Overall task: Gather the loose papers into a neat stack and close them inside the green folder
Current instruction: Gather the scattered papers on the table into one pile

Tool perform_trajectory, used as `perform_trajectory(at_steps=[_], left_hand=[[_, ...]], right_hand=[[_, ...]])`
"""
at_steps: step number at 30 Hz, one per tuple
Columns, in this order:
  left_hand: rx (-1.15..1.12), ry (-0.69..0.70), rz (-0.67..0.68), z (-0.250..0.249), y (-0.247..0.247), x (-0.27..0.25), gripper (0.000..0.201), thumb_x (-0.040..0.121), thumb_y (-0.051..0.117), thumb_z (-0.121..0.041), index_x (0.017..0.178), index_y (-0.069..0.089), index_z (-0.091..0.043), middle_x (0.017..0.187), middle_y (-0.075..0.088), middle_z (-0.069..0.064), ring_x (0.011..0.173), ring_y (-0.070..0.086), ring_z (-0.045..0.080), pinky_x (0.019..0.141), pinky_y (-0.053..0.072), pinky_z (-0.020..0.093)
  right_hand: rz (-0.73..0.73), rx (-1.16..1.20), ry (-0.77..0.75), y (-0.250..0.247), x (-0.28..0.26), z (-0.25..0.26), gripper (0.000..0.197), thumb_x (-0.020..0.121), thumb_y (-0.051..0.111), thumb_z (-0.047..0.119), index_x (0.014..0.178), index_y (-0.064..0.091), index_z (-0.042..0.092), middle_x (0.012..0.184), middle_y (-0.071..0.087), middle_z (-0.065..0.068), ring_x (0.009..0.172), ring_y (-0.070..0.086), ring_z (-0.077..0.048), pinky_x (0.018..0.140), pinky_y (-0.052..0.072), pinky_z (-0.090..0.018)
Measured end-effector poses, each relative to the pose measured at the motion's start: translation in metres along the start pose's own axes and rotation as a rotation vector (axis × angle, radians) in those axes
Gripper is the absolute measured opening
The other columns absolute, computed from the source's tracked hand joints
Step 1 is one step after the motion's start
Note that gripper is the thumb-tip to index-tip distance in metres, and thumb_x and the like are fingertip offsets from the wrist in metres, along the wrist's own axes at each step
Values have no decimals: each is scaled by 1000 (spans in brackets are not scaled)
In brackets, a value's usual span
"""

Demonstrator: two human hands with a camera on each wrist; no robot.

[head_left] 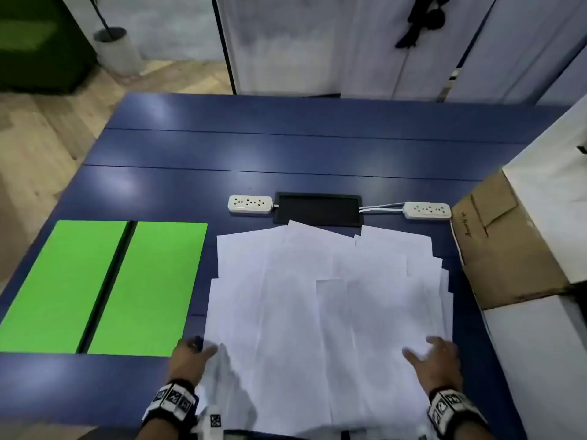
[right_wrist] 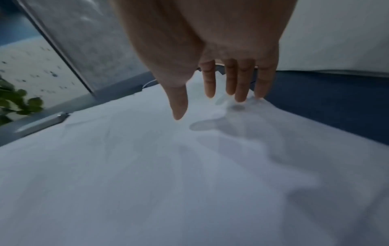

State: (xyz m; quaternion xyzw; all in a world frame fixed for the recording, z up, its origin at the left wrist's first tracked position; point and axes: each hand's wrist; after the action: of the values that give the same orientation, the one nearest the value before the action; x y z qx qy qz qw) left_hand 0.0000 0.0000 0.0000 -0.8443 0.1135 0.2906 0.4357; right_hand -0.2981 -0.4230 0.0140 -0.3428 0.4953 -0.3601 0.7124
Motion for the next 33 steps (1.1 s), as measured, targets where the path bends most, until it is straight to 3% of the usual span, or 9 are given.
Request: perform_trajectory(at_steps=[4, 7, 10, 14, 20, 22, 25, 29, 33], left_hand=[[55, -37, 10, -5, 7, 9, 45, 69, 89, -32, 100, 71, -5, 98, 74, 18, 88, 67, 33, 73, 46, 32], [92, -6, 26, -3, 10, 10, 39, 71, 87, -25, 104, 74, -7, 95, 76, 13, 85, 69, 29, 76, 50, 30], [68, 40, 26, -7, 11, 0, 14, 79, 81, -14, 88, 74, -7, 78, 69, 10, 75, 62, 25, 69, 42, 28], [-16, 92, 55, -4, 9, -5, 12, 83, 77, -10, 79, 66, -9, 71, 68, 8, 71, 66, 29, 60, 45, 30], [-130, 109, 102, 1, 8, -5, 17, 82, 73, -12, 86, 65, 3, 74, 69, 17, 68, 63, 28, 61, 46, 32], [-185, 93, 125, 3, 8, -4, 24, 80, 74, -18, 89, 66, 3, 79, 71, 18, 69, 62, 26, 63, 47, 31], [-239, 58, 151, 3, 11, -6, 10, 89, 70, -8, 93, 68, 0, 85, 73, 18, 70, 63, 25, 66, 49, 31], [-277, 53, 167, -1, 10, -11, 7, 90, 69, -7, 84, 67, -3, 72, 69, 13, 64, 61, 25, 61, 48, 29], [-298, 48, 184, -2, 8, -13, 10, 92, 67, -10, 89, 67, -1, 77, 71, 15, 67, 63, 27, 62, 48, 30]], right_hand=[[0, -30, 203, 1, 8, 24, 101, 68, 90, 42, 147, 35, 13, 152, 32, -21, 134, 40, -46, 104, 37, -62], [-44, -87, 235, 1, 13, 25, 107, 63, 93, 39, 148, 32, 15, 148, 38, -23, 132, 45, -45, 108, 33, -60], [-59, -167, 176, -1, 16, 22, 94, 69, 89, 40, 144, 38, 17, 143, 53, -16, 130, 50, -38, 107, 34, -53], [-26, -190, 152, 5, 10, 13, 69, 73, 86, 38, 130, 55, 17, 137, 51, -13, 125, 49, -36, 103, 38, -52], [-45, 36, 153, 7, 4, 14, 88, 73, 88, 18, 144, 35, 16, 146, 43, -16, 128, 51, -41, 107, 33, -59], [-66, 19, 118, 6, 4, 15, 73, 79, 83, 14, 138, 40, 16, 138, 56, -13, 122, 58, -36, 108, 30, -54], [-64, 0, 58, 5, 6, 12, 33, 91, 70, 14, 120, 57, 12, 117, 68, -12, 103, 66, -33, 99, 43, -45], [-102, 193, 32, -4, 4, 18, 15, 98, 60, 12, 110, 61, 4, 114, 65, -15, 95, 62, -34, 82, 52, -39], [-45, 163, -66, 10, -2, 32, 20, 99, 58, 12, 116, 57, 1, 130, 49, -15, 96, 59, -33, 88, 50, -38]])
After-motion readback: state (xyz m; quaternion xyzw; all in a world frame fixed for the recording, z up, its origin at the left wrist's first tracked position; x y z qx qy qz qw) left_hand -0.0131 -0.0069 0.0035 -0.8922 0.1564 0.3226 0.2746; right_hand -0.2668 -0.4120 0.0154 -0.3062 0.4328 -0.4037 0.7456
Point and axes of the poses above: each hand's wrist, its own x-axis towards the middle knuckle, its own y-axis out of the palm, z = x × y
